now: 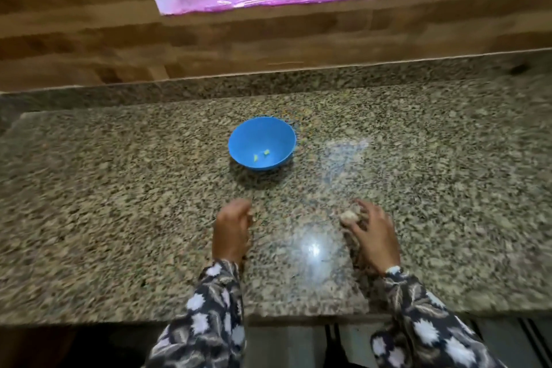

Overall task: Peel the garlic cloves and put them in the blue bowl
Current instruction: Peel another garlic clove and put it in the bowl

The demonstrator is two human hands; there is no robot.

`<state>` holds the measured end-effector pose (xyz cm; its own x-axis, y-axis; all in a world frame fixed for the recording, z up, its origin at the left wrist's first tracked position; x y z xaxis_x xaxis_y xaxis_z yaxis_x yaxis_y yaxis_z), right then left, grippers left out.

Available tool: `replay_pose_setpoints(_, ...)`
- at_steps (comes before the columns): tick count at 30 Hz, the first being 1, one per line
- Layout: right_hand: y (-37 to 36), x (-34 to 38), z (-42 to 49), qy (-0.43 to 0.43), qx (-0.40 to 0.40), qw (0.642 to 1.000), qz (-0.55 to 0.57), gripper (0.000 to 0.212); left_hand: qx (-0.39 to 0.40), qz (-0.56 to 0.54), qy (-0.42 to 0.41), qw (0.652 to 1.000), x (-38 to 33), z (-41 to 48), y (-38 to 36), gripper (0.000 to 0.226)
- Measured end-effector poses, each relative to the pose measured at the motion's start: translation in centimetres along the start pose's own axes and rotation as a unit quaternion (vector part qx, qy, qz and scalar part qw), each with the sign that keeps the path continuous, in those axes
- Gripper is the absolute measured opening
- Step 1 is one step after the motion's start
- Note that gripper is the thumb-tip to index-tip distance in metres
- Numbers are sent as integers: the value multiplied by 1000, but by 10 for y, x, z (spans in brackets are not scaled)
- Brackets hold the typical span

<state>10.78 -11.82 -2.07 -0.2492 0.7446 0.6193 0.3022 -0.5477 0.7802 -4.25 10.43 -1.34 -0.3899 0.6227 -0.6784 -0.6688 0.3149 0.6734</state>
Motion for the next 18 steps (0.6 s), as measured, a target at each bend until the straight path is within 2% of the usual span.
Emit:
replay_pose_setpoints(2, -5, 0, 6, 19, 14, 999, -25, 52, -87, -40, 2, 995, -28, 43, 10, 17)
replay_pose_setpoints(3, -9, 1, 10, 28, 25, 999, -38, 48, -91, -44, -2, 995, -36, 68, 10, 16)
replay_pose_setpoints(7, -14, 10, 18, 17, 32, 998, -43, 36, 69, 31, 22, 997, -37, 129, -16, 19)
replay_pose_setpoints(8, -14, 11, 20, 5, 30, 999, -23, 35, 88, 43, 27, 995, -36, 135, -22, 20)
replay_pose_setpoints(11, -12, 18, 24, -39, 38, 989, 137, 28, 33, 28, 33, 999, -39, 146, -21, 25)
replay_pose_setpoints(13, -16, 22, 27, -99, 90, 935, 328, 23, -39, -30, 37, 998, -51, 136, -11, 26)
replay_pose_setpoints(15, -20, 30, 25, -174, 134, 836, 502, 22, -64, -109, 45, 991, -61, 108, -10, 25)
replay_pose_setpoints(16, -22, 37, 23, -200, 153, 792, 556, 22, -31, -148, 59, 987, -63, 89, -14, 24)
replay_pose_setpoints(18, -27, 48, 19, -216, 178, 758, 589, 21, 112, -215, 106, 964, -68, 47, -27, 24)
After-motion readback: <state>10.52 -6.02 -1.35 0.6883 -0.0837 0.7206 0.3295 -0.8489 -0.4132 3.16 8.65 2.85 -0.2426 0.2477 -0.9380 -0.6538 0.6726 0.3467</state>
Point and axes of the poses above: each hand's wrist, its own z-axis towards the middle knuckle, its own y-axis out of the back of the hand, x = y × z, the point moved 1 cm from there along z, towards the middle knuckle, and after that the axes turned 1 degree about -z, right-handed, at the moved point
